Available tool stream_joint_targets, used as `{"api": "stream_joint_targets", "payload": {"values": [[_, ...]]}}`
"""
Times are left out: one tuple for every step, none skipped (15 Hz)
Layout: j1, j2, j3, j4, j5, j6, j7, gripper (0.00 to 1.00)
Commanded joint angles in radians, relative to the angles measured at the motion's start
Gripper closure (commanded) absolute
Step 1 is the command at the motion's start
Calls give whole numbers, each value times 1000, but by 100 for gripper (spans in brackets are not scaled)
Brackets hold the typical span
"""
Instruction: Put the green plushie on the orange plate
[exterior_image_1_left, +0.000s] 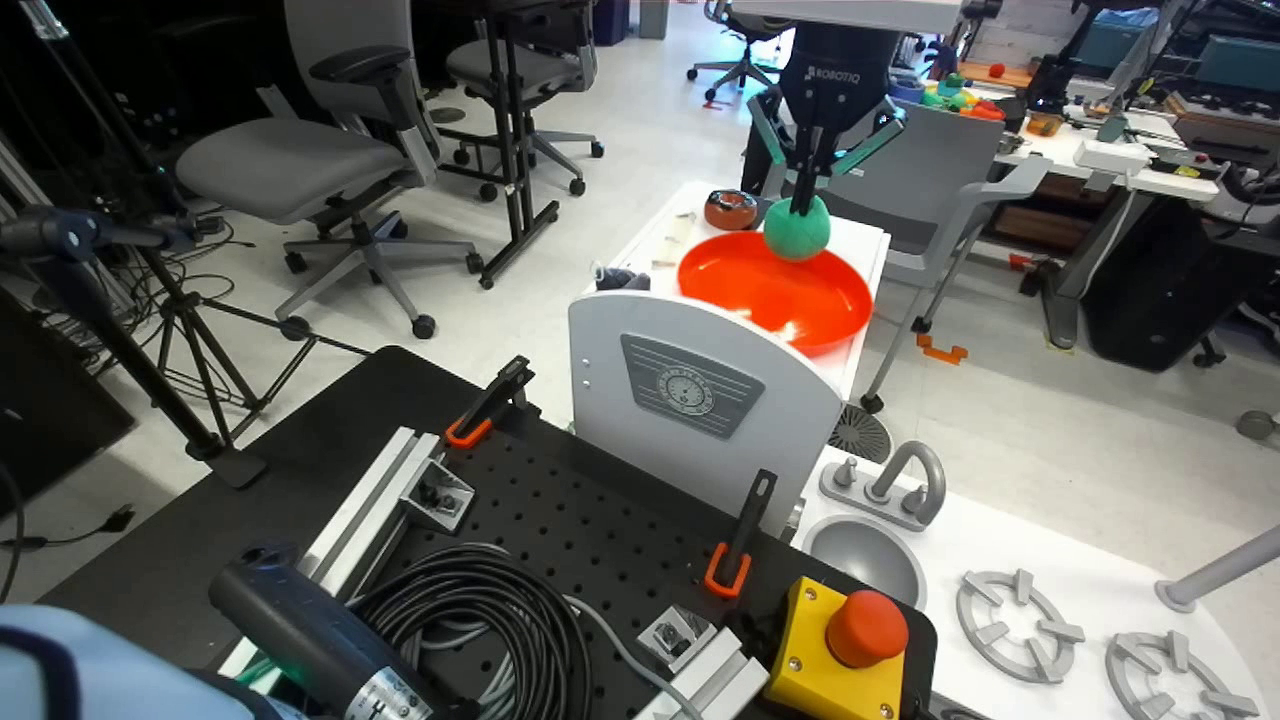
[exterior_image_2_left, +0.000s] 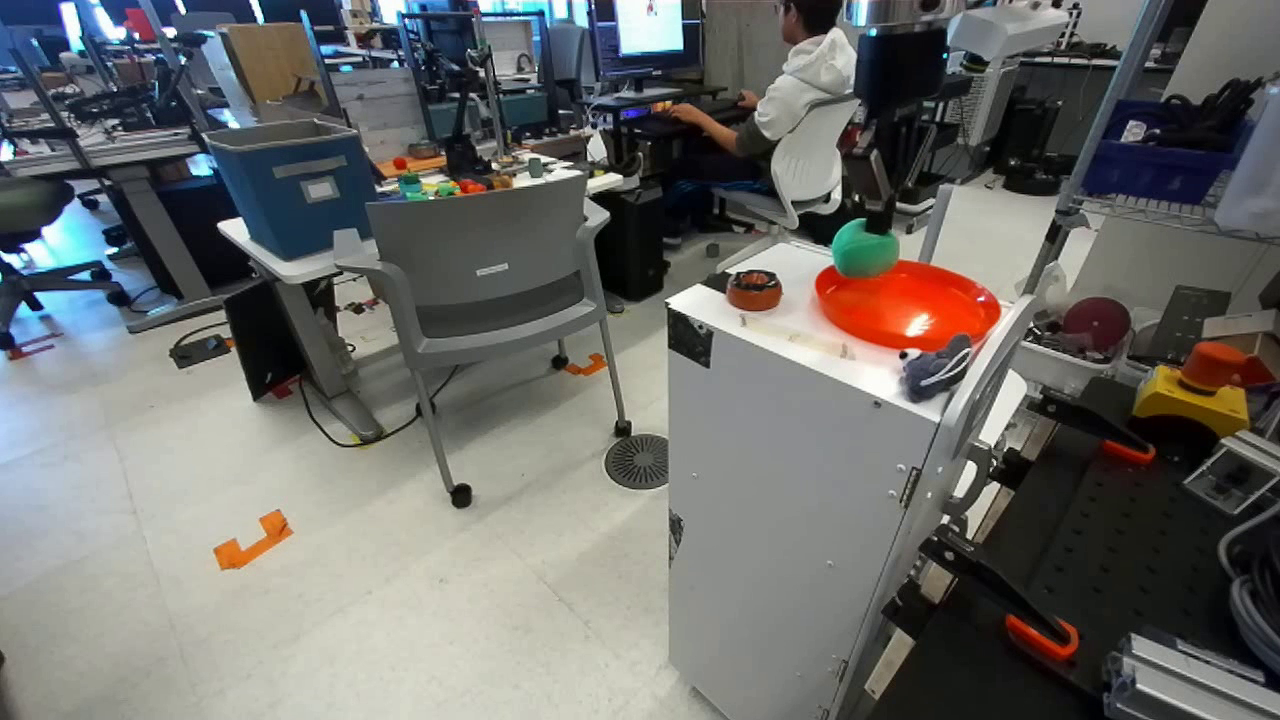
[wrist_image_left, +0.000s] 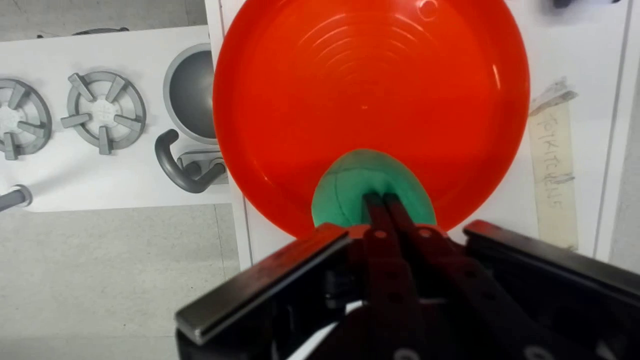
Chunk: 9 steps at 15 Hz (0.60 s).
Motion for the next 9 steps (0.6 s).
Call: {"api": "stream_joint_targets", "payload": {"values": [[-8, 3, 5, 14, 8, -38, -29, 99], [-8, 3, 5, 14, 8, -41, -32, 99], [-8, 3, 6, 14, 9, -42, -35, 99], [-9, 3, 6, 15, 11, -43, -40, 99], [-9, 4, 6, 15, 11, -46, -45, 99], [-9, 4, 6, 16, 10, -48, -48, 99], [-9, 7, 7, 20, 7, -58, -53, 99], [-6, 8, 6, 21, -3, -67, -54, 99], [-4, 8, 5, 19, -16, -67, -55, 73]]}}
